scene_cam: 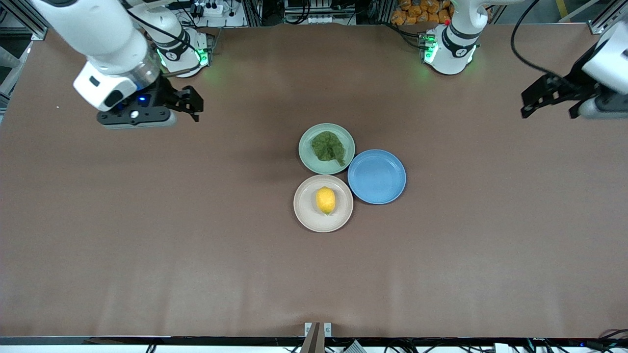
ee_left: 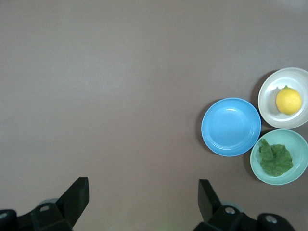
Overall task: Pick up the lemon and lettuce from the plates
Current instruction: 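Move the right gripper over the lettuce while the left gripper approaches the lemon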
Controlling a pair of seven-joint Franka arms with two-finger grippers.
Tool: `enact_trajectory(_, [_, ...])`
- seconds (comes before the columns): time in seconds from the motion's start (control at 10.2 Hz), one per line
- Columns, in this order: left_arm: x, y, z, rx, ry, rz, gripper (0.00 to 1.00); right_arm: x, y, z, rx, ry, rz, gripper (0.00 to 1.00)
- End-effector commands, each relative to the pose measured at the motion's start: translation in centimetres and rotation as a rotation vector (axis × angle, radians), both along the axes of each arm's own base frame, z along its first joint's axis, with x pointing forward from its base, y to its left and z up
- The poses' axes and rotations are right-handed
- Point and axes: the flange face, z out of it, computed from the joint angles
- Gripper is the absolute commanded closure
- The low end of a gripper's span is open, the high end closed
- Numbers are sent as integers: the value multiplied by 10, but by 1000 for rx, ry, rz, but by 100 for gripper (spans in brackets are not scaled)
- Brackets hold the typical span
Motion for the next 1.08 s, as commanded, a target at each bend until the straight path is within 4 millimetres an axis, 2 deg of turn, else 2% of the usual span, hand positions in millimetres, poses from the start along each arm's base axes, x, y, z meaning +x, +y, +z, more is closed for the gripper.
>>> enact_trajectory(0.0, [31, -27, -41, -34, 20, -24, 0, -8, 58, -30, 1, 6, -65, 0])
enact_trajectory(0.2, [58, -48, -79, -62, 9, -5, 0, -18, 128, -73, 36, 11, -186, 0])
enact_trajectory(0.3, [72, -59, -103, -75, 6, 0, 0, -19, 150, -94, 57, 11, -225, 0])
enact_trajectory(0.49, [97, -73, -142, -115, -29, 44, 0, -29, 194, -151, 126, 11, -300, 0])
enact_trajectory(0.69, [120, -79, -180, -170, -66, 87, 0, -60, 254, -217, 155, -40, -377, 0])
enact_trajectory(0.89, [136, -82, -215, -195, -86, 106, 0, -83, 285, -290, 67, -151, -401, 0])
enact_trajectory(0.98, [140, -82, -224, -197, -90, 110, 0, -96, 300, -315, 92, -165, -418, 0])
